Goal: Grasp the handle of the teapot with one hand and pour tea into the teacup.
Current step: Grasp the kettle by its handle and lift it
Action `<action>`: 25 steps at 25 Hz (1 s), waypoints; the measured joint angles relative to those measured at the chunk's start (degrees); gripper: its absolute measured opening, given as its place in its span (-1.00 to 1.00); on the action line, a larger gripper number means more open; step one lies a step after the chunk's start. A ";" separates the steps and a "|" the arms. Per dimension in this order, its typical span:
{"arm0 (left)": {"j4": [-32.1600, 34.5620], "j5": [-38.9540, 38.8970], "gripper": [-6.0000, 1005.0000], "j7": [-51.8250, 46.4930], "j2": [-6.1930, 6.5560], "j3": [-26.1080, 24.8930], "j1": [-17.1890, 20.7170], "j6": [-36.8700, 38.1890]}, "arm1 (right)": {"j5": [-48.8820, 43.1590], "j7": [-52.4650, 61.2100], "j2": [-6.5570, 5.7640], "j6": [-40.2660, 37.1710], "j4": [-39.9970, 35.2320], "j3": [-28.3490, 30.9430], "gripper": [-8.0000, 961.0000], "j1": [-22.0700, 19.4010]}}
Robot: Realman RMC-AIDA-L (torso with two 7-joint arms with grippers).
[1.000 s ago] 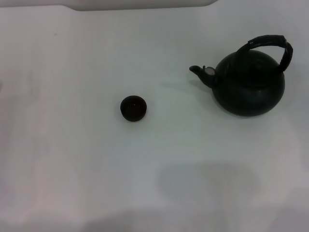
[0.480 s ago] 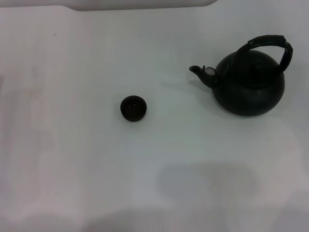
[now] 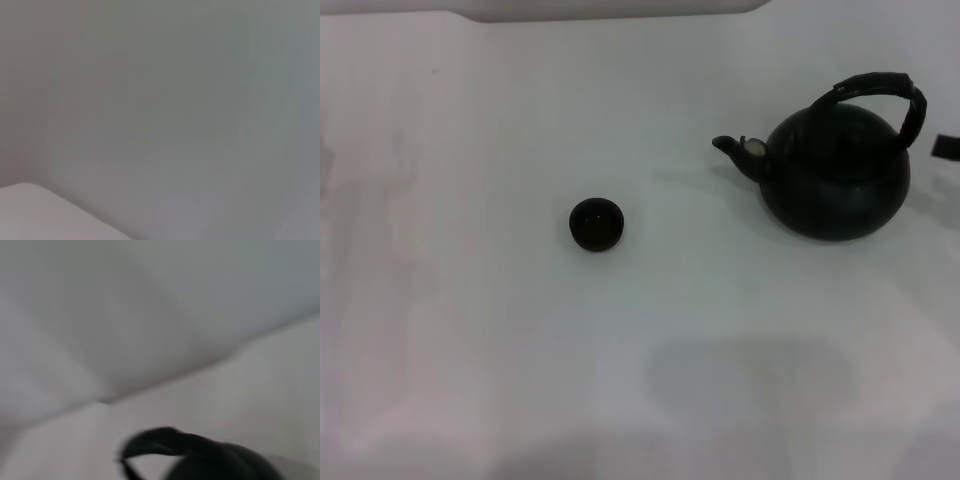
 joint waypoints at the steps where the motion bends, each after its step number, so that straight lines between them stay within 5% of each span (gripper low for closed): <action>1: 0.00 0.00 0.77 0.00 0.00 0.00 -0.04 0.10 | 2.45 -2.45 -0.17 1.77 2.10 1.10 0.71 0.10; 6: 0.01 0.00 0.77 0.00 0.05 0.01 -0.16 0.17 | 3.58 -6.39 0.11 6.16 6.80 5.99 0.72 0.76; 25: -0.05 0.00 0.77 0.00 -0.01 0.02 -0.08 -0.14 | 2.68 -9.75 0.17 9.79 9.50 2.43 0.71 3.51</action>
